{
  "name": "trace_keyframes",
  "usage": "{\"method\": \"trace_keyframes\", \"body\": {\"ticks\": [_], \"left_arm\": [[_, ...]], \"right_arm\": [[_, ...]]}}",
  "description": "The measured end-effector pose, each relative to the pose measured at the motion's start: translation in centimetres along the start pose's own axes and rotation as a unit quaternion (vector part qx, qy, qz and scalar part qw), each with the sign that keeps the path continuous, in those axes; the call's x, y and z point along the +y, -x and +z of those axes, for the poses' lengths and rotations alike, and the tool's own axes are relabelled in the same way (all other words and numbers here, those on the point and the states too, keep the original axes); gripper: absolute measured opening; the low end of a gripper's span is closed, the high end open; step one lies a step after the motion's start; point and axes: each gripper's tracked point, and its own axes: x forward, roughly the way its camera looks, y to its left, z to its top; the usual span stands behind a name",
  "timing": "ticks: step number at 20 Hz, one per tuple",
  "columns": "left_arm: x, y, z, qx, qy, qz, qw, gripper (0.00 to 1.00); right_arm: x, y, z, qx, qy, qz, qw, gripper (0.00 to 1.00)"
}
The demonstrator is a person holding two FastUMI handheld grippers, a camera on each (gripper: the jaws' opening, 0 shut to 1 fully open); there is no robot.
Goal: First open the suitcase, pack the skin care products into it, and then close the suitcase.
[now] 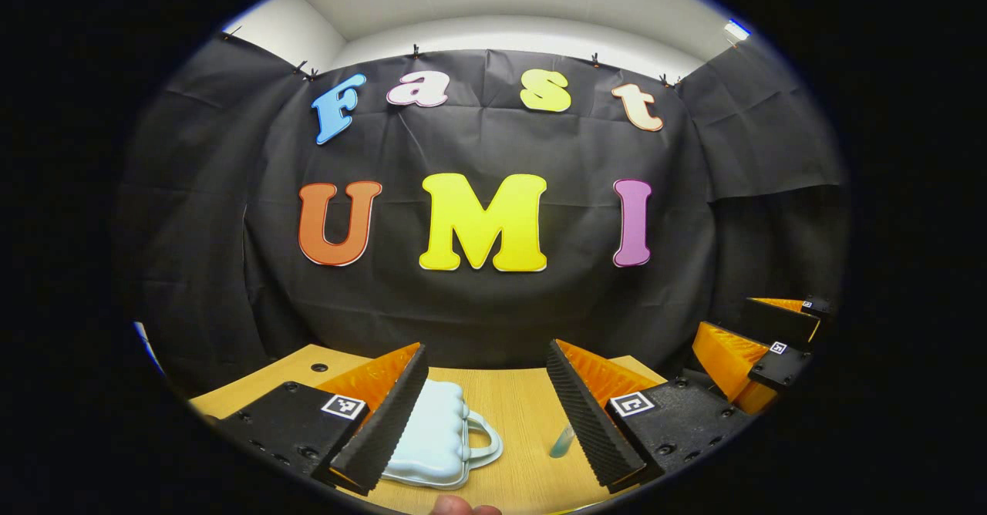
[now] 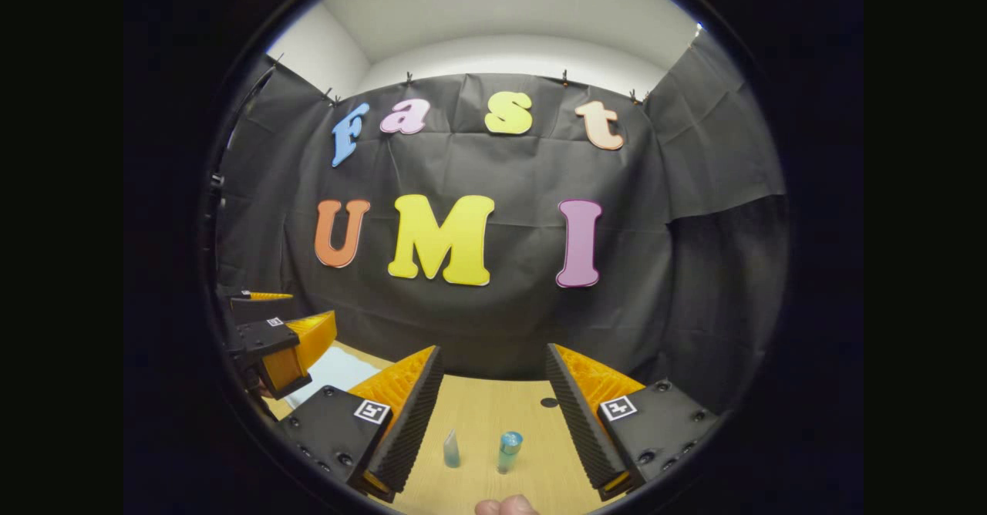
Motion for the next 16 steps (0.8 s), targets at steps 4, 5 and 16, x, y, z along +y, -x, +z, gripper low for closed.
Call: {"method": "trace_keyframes", "body": {"ticks": [4,5,16], "left_arm": [[-0.4,-0.2,-0.6,0.004,-0.017,-0.010,1.000,0.99],[-0.4,-0.4,-0.9,0.006,-0.025,-0.014,1.000,0.99],[-2.2,-2.8,-10.6,0.108,-0.228,-0.123,0.960,0.99]], "right_arm": [[-1.1,0.1,-0.4,0.005,0.001,-0.006,1.000,0.80],[-1.5,0.0,-0.5,0.005,0.002,-0.009,1.000,0.80],[-8.5,0.4,-2.6,0.026,0.015,-0.060,0.998,0.80]]}}
